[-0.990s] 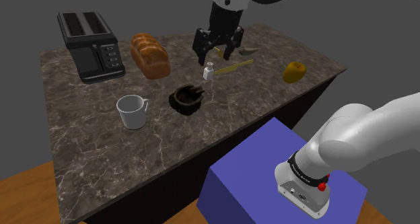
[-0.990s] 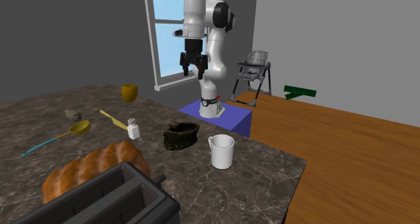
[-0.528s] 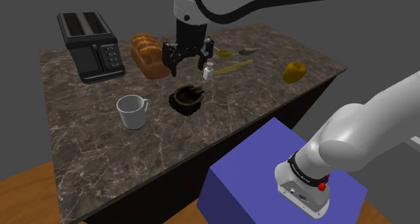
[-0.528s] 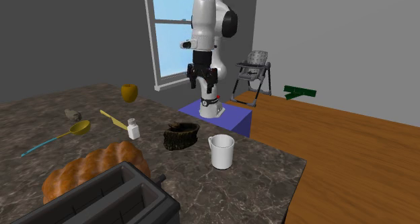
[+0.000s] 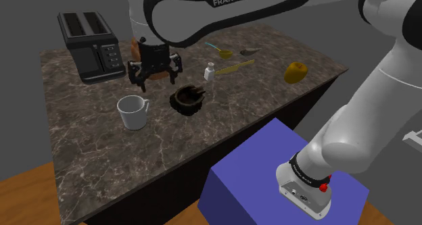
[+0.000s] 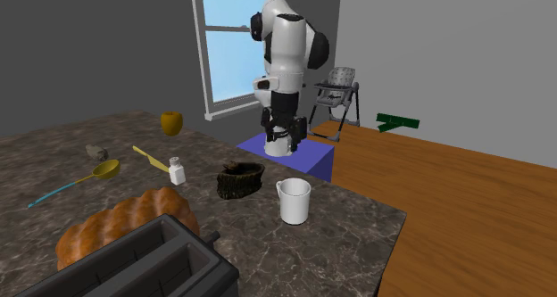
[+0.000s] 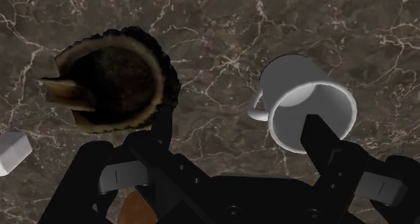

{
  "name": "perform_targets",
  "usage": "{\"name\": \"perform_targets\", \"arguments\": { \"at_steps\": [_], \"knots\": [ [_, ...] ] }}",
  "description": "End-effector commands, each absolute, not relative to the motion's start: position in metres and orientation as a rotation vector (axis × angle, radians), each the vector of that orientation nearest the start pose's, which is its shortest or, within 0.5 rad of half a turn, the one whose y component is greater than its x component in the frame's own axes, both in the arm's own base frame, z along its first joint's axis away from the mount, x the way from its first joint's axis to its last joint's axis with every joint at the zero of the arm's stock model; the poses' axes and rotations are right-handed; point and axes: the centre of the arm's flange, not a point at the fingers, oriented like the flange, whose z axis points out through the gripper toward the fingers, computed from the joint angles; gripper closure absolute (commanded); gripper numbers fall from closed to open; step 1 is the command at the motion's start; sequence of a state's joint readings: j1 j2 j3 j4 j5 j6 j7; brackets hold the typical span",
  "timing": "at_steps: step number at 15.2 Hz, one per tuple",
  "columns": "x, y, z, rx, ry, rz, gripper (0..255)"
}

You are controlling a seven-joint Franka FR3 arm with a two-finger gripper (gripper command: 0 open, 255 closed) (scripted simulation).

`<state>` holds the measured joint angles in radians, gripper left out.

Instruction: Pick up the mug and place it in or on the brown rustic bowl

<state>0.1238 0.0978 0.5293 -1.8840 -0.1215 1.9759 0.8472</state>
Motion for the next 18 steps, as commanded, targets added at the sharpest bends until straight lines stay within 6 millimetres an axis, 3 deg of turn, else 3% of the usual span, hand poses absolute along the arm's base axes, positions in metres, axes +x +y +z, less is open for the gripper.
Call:
{"name": "perform_targets", "arguments": {
  "at_steps": [1,10,18],
  "knots": [
    [0.483,0.367,0.449,-3.176,0.239,-0.071,0],
    [0.531,0.462,0.389,-3.196,0.241,-0.035,0],
    [0.533,0.463,0.347,-3.197,0.241,-0.034,0]
  ]
}}
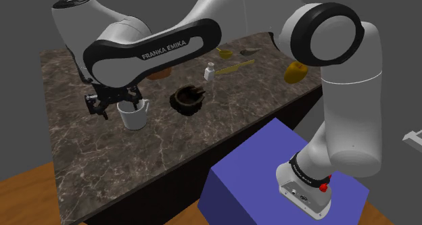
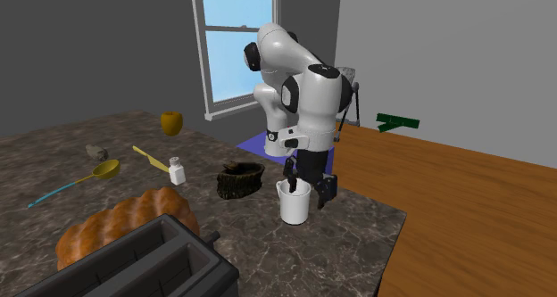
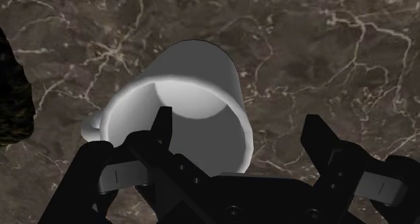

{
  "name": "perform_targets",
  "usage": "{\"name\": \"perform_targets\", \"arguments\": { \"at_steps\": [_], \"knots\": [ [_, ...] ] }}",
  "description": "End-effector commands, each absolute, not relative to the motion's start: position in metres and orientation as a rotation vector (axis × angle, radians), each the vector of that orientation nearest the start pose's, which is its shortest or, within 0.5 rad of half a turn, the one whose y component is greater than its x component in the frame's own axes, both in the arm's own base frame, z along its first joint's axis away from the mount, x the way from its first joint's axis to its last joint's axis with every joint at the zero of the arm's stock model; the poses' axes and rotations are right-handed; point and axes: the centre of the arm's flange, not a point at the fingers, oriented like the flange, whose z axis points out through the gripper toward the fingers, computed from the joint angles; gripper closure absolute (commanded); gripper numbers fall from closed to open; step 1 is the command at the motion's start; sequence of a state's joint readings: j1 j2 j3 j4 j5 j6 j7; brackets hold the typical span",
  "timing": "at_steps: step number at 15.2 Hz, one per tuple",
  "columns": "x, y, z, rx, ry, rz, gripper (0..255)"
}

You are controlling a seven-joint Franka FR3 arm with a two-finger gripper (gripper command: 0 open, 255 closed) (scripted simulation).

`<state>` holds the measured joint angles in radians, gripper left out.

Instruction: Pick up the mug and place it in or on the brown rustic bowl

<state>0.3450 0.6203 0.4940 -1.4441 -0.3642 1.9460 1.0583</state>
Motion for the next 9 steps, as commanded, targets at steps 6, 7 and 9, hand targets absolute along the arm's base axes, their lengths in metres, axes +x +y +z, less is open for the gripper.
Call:
{"name": "perform_targets", "arguments": {
  "at_steps": [6,7,9],
  "knots": [
    [0.5332,0.4629,0.3470,-3.197,0.241,-0.034,0],
    [0.5332,0.4629,0.3470,-3.197,0.241,-0.034,0],
    [0.5332,0.4629,0.3470,-3.197,0.241,-0.034,255]
  ]
}}
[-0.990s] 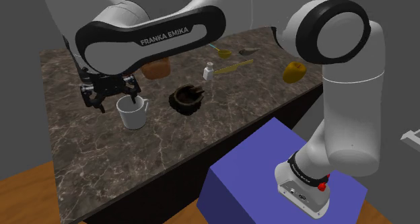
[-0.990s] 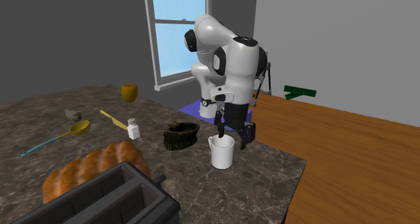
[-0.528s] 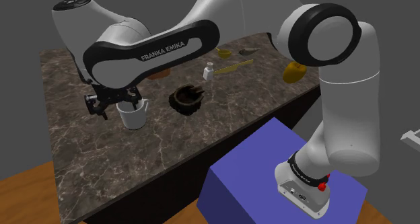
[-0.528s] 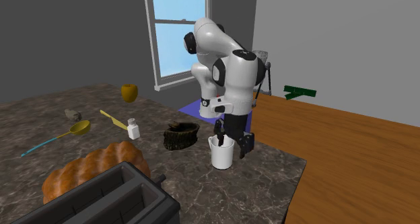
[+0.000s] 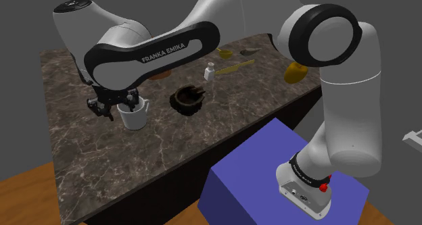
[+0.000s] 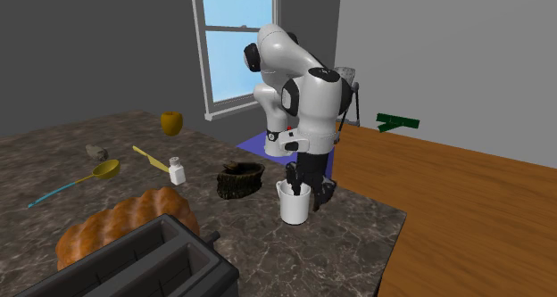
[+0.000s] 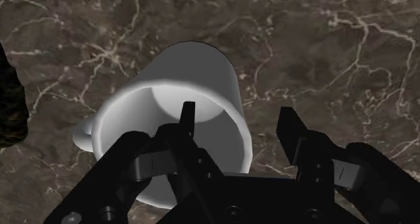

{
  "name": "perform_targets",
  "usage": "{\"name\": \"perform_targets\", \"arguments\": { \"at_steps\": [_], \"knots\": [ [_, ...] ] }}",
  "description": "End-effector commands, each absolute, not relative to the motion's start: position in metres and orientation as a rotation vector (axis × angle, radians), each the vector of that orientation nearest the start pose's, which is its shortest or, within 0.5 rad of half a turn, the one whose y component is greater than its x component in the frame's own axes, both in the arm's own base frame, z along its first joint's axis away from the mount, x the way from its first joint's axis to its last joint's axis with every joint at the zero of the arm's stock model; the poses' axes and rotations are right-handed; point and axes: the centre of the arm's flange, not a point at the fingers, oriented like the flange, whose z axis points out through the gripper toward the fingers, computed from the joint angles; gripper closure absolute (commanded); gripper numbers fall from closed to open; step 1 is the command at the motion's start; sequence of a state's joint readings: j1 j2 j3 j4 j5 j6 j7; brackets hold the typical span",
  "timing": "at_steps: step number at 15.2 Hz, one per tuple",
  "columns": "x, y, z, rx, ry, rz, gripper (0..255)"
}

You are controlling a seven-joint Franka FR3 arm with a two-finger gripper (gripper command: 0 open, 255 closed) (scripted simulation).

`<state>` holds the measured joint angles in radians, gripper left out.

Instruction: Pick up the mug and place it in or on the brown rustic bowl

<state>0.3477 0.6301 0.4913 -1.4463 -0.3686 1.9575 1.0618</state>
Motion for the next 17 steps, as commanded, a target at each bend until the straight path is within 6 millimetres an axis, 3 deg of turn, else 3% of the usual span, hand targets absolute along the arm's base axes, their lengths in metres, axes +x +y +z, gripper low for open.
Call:
{"name": "perform_targets", "arguments": {
  "at_steps": [1,9,17],
  "knots": [
    [0.533,0.463,0.347,-3.197,0.241,-0.034,255],
    [0.533,0.463,0.347,-3.197,0.241,-0.034,255],
    [0.533,0.463,0.389,-3.197,0.241,-0.034,255]
  ]
}}
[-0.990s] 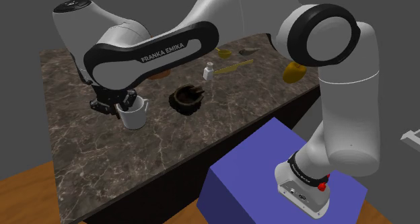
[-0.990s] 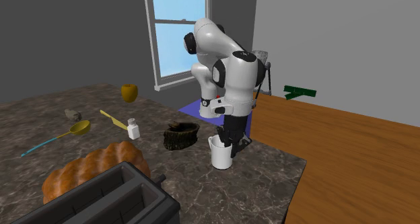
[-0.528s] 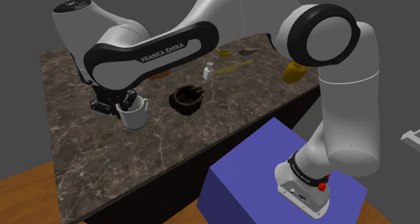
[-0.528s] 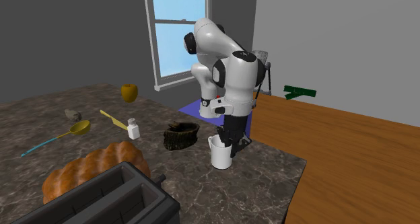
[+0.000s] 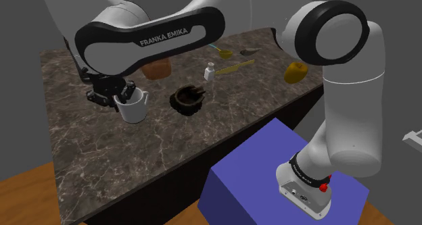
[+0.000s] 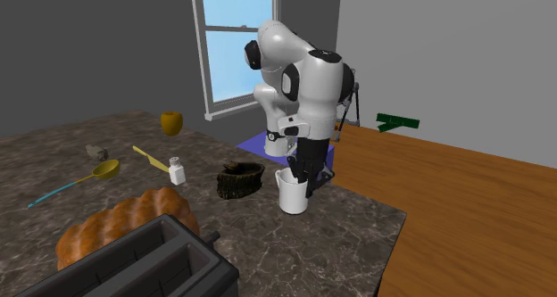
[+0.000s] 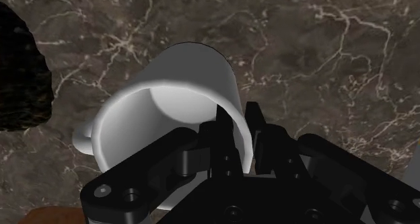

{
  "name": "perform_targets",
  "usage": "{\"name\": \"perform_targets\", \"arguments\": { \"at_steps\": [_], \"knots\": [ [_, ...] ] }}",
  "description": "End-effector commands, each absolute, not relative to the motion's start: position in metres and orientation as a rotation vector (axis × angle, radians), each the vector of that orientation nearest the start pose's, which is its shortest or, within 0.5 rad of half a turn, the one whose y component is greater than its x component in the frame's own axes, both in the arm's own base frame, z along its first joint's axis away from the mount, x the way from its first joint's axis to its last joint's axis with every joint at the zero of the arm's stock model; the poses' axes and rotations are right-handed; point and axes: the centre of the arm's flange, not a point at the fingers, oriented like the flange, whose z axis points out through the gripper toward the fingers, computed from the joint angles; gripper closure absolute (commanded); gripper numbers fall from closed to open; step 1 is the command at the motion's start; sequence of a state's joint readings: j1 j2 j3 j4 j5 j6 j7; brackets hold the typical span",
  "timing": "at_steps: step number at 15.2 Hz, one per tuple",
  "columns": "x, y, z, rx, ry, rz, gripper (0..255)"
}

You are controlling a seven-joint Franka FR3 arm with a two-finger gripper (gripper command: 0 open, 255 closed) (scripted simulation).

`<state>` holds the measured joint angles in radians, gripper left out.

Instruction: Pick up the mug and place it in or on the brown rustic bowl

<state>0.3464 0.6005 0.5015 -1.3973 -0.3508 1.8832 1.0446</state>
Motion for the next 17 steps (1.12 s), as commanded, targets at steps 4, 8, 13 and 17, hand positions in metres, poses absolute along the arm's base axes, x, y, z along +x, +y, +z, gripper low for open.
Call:
{"name": "perform_targets", "arguments": {
  "at_steps": [4,8,13,17],
  "knots": [
    [0.533,0.463,0.410,-3.197,0.241,-0.034,255],
    [0.533,0.463,0.431,-3.197,0.241,-0.034,255],
    [0.533,0.463,0.458,-3.197,0.241,-0.034,255],
    [0.533,0.463,0.479,-3.197,0.241,-0.034,255]
  ]
}}
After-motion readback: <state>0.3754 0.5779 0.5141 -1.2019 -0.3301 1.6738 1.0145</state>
